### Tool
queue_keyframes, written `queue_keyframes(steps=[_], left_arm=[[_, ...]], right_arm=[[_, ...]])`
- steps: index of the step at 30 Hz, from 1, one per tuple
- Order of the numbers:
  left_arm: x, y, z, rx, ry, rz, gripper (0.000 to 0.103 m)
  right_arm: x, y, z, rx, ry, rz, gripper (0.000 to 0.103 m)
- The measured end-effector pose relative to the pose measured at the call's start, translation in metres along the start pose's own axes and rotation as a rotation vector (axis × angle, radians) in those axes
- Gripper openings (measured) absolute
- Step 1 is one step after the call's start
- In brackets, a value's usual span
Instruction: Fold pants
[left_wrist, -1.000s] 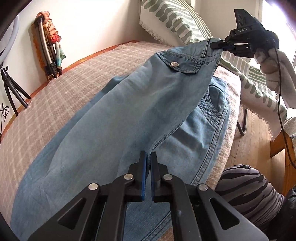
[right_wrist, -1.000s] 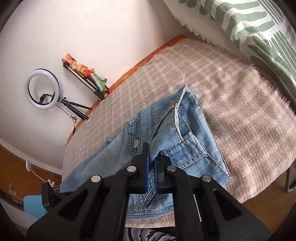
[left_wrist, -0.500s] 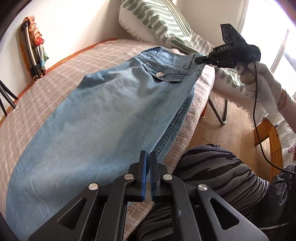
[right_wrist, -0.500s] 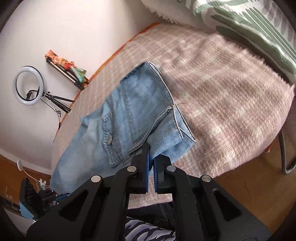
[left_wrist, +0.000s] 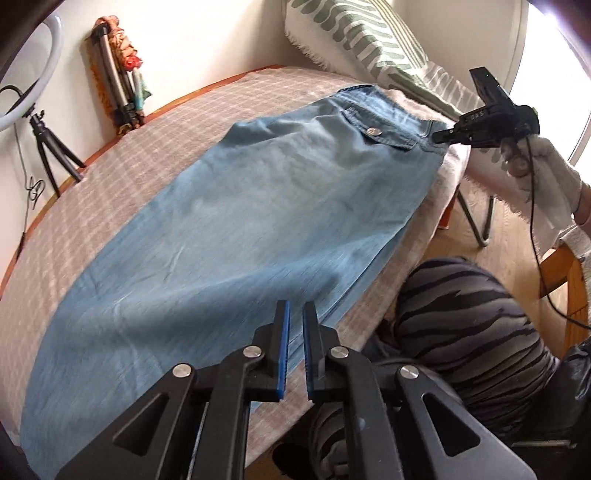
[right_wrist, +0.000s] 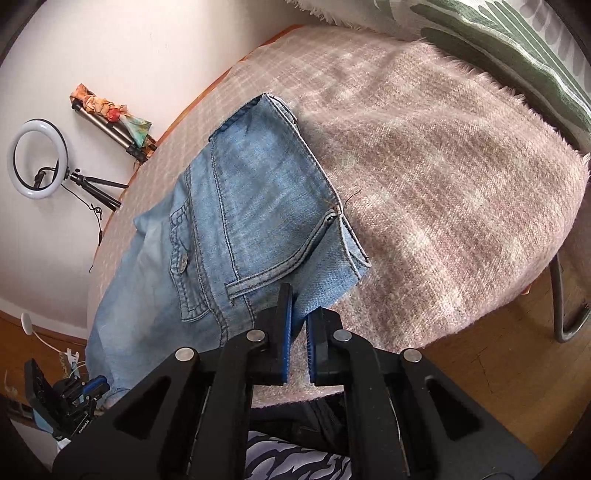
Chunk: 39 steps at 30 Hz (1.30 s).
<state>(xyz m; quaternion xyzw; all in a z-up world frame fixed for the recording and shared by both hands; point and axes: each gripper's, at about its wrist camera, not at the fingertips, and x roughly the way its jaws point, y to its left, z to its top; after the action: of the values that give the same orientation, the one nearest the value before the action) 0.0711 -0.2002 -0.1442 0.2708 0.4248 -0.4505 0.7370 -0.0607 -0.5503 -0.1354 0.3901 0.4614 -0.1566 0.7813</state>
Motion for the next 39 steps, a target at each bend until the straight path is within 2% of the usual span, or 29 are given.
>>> queue_keyframes(steps=[4,8,13,18,21,26,30,32,35,39], left_arm=[[-0.007,0.016,-0.023,-0.013,0.040,0.043,0.004],[-0.009,0.030,-0.037,-0.035,0.083,0.080,0.004],[-0.006,0.045,-0.047,-0.123,0.118,0.063,0.004],[-0.006,0.041,-0.055,-0.099,0.131,0.069,0.004],[-0.001,0.042,-0.058,-0.096,0.146,0.064,0.004],[-0.004,0.050,-0.055,-0.124,0.108,0.054,0.004],[-0.004,0.066,-0.046,-0.183,0.072,0.019,0.004],[0.002,0.070,-0.043,-0.188,0.075,-0.003,0.004],[0.017,0.068,-0.045,-0.171,0.124,-0.042,0.004],[0.015,0.065,-0.051,-0.153,0.120,-0.054,0.005]], right_arm=[[-0.004,0.010,0.002,-0.039,0.001,-0.027,0.014],[-0.016,0.019,0.003,-0.078,-0.020,-0.059,0.035],[-0.046,0.041,-0.001,-0.183,-0.095,-0.146,0.052],[-0.069,0.089,-0.010,-0.327,-0.163,-0.147,0.053],[-0.064,0.124,-0.009,-0.393,-0.156,-0.090,0.057],[-0.022,0.182,0.008,-0.525,-0.074,0.027,0.059],[0.037,0.220,0.045,-0.525,0.036,0.109,0.059],[0.069,0.235,0.061,-0.539,0.067,0.104,0.059],[0.116,0.252,0.077,-0.583,0.138,0.081,0.059],[0.177,0.255,0.082,-0.639,0.232,-0.018,0.060]])
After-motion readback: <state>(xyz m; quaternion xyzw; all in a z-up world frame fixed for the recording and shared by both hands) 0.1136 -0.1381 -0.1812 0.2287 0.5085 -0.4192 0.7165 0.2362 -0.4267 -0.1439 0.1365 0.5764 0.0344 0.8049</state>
